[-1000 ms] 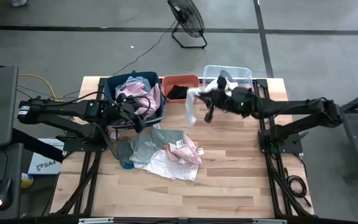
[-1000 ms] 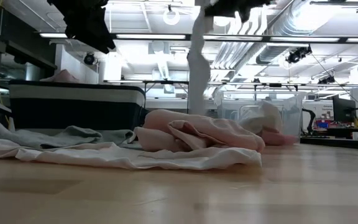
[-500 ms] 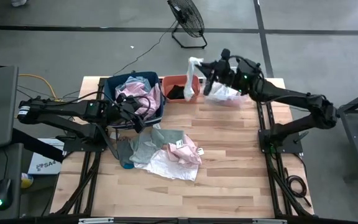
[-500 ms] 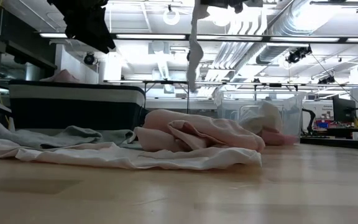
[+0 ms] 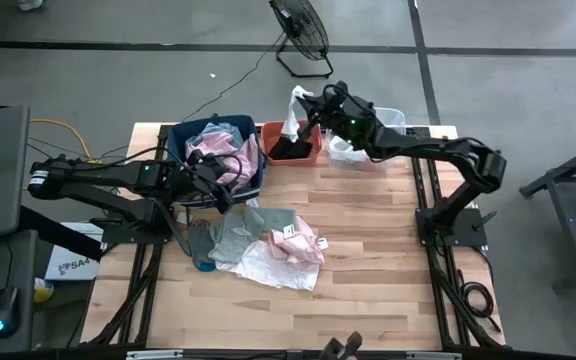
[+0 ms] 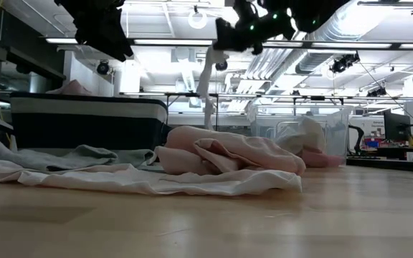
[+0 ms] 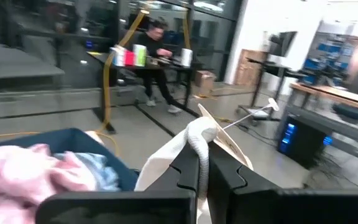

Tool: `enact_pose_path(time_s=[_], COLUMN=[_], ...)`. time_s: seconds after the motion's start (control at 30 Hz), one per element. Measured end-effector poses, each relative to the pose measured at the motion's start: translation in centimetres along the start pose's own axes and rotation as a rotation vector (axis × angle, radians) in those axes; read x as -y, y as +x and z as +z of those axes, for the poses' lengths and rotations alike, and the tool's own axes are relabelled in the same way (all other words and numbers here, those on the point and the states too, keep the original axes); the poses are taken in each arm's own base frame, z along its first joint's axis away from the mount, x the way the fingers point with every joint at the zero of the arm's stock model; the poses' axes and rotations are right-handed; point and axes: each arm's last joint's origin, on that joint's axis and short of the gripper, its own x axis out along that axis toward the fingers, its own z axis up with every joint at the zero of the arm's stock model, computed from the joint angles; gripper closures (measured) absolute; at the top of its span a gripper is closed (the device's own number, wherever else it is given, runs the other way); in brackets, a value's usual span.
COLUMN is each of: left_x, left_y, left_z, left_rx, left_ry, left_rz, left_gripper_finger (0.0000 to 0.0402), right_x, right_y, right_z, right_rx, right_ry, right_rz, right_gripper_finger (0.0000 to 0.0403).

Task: Pick & Place Cloths
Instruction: Put the white sock into the orange bin

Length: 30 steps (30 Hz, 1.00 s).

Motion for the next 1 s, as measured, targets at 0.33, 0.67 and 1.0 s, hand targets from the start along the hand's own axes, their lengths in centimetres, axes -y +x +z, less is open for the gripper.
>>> enact_pose_path(time_s=[0.33, 0.67, 1.0], left_x=[0.0, 0.0, 0.0], left_y=[0.0, 0.0, 0.0], left_z=[0.0, 0.0, 0.0], left_rx=[-0.001, -0.002, -0.001], left_ry=[0.001, 0.001, 0.001], left_rz=[0.001, 0.001, 0.001], left_gripper_finger=[0.0188, 0.0188, 0.0188], right_x=[0.8, 0.5, 0.0], right_y=[1.3, 1.0, 0.9], right_z=[-2.5, -4.2, -5.3], right_rx=[-0.098, -0.269, -0.350], right_ry=[0.014, 0.011, -0.015], right_rz=[-0.103, -0.057, 0.088], right_gripper_finger=[0.0399, 0.0399, 0.0399])
